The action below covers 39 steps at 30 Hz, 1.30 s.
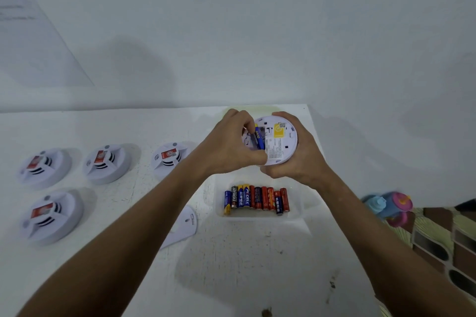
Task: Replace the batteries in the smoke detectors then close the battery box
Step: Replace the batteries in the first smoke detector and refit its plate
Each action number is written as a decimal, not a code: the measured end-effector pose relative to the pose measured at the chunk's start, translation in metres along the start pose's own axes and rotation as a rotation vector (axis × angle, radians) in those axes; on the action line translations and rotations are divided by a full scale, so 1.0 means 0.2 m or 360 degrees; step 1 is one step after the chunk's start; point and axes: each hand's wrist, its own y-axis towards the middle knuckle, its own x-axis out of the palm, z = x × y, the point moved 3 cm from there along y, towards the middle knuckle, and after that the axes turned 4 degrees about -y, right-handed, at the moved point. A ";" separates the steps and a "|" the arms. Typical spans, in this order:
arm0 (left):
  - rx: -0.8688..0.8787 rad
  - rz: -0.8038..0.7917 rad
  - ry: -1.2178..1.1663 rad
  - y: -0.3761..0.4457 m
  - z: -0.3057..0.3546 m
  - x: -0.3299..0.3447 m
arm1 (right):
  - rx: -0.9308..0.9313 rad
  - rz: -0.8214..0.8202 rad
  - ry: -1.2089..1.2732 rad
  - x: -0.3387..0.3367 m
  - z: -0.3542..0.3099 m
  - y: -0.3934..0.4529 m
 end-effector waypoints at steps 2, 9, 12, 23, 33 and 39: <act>0.0003 0.0034 -0.0151 0.00 0.00 -0.03 | -0.0005 0.0003 0.0007 -0.03 0.00 0.00; 0.0175 -0.0006 0.0145 0.03 0.01 -0.04 | 0.0011 -0.0009 0.0018 -0.04 0.02 -0.01; 0.0093 0.0039 0.0020 0.05 -0.02 -0.06 | 0.0024 -0.0013 0.0006 -0.04 0.04 -0.03; -0.0265 0.0024 0.0257 0.21 -0.31 -0.06 | 0.0012 0.0125 -0.0026 -0.15 0.10 -0.13; -0.0190 -0.0219 0.0764 0.24 -0.34 0.04 | 0.0073 0.0179 -0.0027 -0.19 0.15 -0.17; -0.0182 -0.0229 0.1115 0.21 -0.32 0.07 | 0.0095 0.0117 -0.0048 -0.20 0.14 -0.19</act>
